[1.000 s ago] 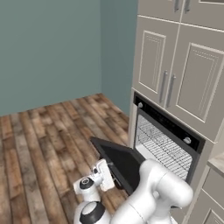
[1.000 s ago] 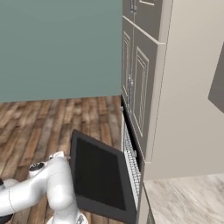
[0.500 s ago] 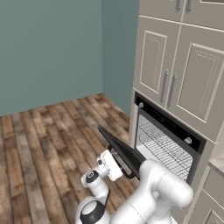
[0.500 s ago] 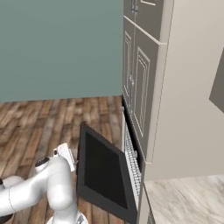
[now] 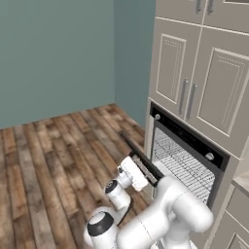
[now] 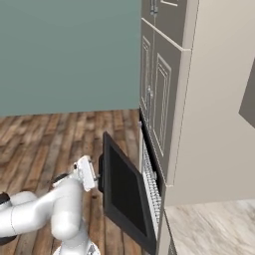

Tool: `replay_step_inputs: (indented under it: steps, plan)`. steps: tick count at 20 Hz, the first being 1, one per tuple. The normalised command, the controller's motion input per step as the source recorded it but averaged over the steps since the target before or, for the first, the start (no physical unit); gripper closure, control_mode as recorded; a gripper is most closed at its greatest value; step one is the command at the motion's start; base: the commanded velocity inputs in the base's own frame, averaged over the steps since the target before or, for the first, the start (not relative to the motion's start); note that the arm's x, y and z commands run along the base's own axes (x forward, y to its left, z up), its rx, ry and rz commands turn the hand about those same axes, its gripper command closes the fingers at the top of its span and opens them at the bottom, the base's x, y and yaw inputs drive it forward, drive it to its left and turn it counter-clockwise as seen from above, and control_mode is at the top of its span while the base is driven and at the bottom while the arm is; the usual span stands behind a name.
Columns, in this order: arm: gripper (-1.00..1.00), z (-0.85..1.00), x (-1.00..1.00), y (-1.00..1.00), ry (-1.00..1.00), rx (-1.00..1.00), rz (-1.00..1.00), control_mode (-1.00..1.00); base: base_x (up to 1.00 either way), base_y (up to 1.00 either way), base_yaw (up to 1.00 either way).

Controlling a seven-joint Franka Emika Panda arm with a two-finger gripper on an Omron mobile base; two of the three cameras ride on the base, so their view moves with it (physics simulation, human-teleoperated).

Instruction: Place the fish on the top rack of the oven, and slide the tray back inside. Close the oven door.

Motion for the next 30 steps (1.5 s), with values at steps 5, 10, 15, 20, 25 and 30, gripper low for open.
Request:
replay_step_inputs:
  steps: [5,10,15,20,25,30]
  plan:
    - [-1.00,0.00,0.46,-0.88,-0.02,-0.38,-0.42,-1.00,0.00,0.00,0.00]
    - [-1.00,-0.09,0.58,-0.99,0.00,-0.30,-0.35,-1.00,0.00,0.00,0.00]
    - [-1.00,-0.16,0.53,-0.98,-0.01,-0.16,-0.21,-1.00,0.00,0.00,0.00]
    - [-1.00,-0.15,0.48,-1.00,-0.01,-0.08,-0.10,-1.00,0.00,0.00,0.00]
    - [-1.00,-0.22,0.52,-1.00,0.00,-0.06,-0.06,-1.00,0.00,0.00,0.00]
    - [-1.00,-0.42,0.34,-0.86,-0.01,-0.05,-0.01,-1.00,0.00,0.00,0.00]
